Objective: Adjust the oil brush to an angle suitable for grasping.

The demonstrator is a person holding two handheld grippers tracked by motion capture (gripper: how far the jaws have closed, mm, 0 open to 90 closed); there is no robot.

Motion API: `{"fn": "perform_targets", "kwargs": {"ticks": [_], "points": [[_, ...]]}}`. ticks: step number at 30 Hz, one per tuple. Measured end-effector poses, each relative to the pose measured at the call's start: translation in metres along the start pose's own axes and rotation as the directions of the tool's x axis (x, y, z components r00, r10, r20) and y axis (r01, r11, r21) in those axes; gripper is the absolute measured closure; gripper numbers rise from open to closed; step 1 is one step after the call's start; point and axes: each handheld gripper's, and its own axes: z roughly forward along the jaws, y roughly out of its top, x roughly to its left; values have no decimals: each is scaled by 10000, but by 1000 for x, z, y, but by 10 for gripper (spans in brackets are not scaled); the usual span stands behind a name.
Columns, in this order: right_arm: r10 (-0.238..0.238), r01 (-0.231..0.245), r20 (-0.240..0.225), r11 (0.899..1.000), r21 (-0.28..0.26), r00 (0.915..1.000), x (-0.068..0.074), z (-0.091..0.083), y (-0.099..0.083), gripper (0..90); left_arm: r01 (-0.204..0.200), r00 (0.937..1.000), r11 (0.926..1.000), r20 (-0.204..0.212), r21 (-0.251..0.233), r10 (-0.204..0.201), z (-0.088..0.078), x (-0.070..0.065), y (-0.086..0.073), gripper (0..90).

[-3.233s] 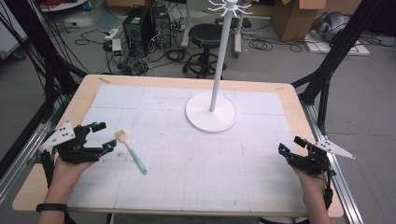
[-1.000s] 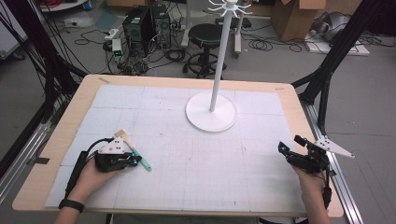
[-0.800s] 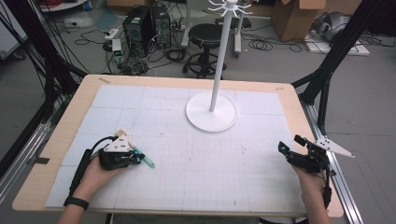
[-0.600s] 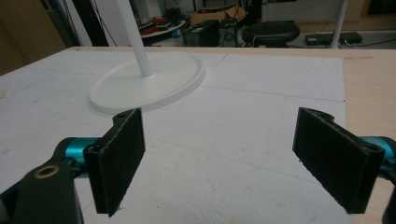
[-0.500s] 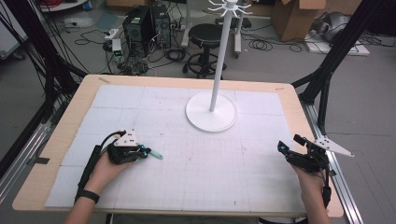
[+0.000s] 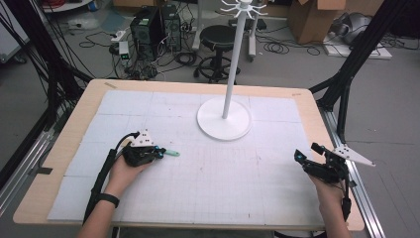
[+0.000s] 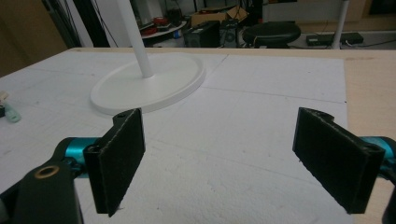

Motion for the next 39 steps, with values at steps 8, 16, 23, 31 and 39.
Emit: {"fn": "perform_targets", "kwargs": {"ticks": [8, 16, 23, 31, 39], "points": [[71, -71, 2, 10000, 11, 10000, 0, 0, 0, 161, 321, 9990, 9995, -308, 1, -321, 10, 7, 7, 900], [-12, 12, -23, 10000, 19, 10000, -1, 0, 0, 161, 581, 9963, 9983, -636, -13, -580, 15, 14, 10, 900], [4, -4, -40, 10000, 46, 10000, -1, 1, 0, 161, 588, 9959, 9983, -691, 34, -584, 14, 16, 11, 898], [70, -69, -61, 9999, 79, 10000, -1, 1, -1, 161, 1338, 9860, 9867, -873, -924, -1419, -8, 25, 15, 539], [57, -57, -43, 10000, 11, 10000, -1, 1, 0, 161, 1487, 9822, 9774, -920, -1500, -1635, -32, 33, 17, 230]]}}
